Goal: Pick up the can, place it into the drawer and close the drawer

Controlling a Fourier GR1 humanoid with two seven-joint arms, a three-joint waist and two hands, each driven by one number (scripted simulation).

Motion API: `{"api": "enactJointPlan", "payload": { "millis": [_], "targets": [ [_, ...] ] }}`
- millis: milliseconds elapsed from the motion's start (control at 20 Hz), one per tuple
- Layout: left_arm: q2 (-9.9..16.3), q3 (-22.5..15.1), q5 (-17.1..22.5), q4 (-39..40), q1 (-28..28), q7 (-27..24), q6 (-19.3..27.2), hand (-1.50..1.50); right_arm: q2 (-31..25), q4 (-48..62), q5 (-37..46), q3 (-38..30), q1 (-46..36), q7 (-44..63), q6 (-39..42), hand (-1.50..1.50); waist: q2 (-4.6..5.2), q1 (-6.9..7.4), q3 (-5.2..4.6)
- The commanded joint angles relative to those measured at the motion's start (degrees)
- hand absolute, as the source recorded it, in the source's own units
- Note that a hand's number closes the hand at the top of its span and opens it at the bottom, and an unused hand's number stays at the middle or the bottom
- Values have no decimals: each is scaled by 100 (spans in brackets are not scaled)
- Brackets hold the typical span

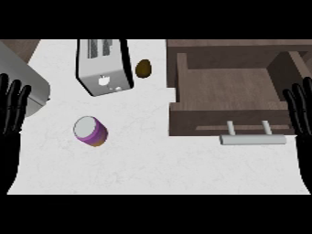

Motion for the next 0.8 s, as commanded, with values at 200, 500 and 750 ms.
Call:
{"api": "enactJointPlan", "payload": {
  "millis": [200, 500, 750],
  "targets": [
    [464, -1013, 1901, 160, -389, -378, -2245, -150, 80, 18, 53, 13, -133, -452, -11, -150, 25, -160, -111],
    [1877, -250, 2790, 1167, 36, 223, -3578, -150, 16, -57, 51, -67, 570, 841, -144, -150, 15, -45, -104],
    [2189, 146, 3455, 1680, -543, 679, -4006, -150, -27, -337, -113, -255, 553, 1200, -121, -150, 9, -8, -96]
  ]
}}
